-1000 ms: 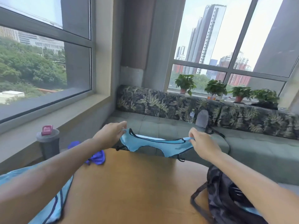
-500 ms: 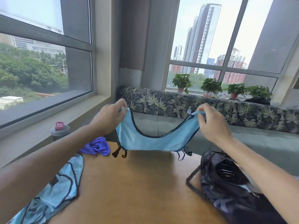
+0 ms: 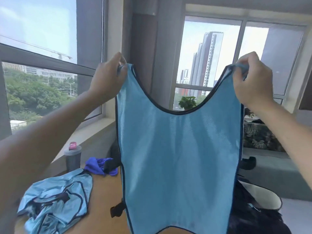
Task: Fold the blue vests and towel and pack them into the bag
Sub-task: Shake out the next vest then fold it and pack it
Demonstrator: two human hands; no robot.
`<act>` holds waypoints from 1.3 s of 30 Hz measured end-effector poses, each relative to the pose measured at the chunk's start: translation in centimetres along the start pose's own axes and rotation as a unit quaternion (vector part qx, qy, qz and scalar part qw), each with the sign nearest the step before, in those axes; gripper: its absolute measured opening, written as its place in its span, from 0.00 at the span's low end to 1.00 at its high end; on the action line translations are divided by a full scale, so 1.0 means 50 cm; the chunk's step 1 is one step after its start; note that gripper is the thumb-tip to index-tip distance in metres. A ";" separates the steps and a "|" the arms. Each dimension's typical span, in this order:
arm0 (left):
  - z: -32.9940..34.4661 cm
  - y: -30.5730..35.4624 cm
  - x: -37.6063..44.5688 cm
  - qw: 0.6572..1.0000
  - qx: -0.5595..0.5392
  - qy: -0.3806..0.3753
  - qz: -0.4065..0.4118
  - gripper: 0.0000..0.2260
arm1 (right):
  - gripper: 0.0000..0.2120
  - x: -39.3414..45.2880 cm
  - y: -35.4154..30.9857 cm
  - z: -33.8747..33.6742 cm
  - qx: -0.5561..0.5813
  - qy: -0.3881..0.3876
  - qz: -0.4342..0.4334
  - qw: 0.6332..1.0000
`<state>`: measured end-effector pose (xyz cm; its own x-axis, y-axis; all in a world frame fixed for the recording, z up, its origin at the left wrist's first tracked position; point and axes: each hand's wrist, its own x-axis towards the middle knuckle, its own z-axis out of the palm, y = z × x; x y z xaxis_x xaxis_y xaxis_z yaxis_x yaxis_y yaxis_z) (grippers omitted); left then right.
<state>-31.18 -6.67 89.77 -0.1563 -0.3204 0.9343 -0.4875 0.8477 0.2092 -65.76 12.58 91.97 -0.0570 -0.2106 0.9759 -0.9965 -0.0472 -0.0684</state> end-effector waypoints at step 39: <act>0.762 -0.480 -0.808 0.879 0.111 -0.444 -0.137 0.13 | 0.22 -0.921 0.320 0.728 -0.090 -0.580 0.238 0.774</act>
<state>-45.89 -30.15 36.03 -0.5672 -0.7867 0.2438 -0.7513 0.6155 0.2381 -76.86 -14.01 38.41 -0.4314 -0.9022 -0.0006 -0.8777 0.4198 -0.2312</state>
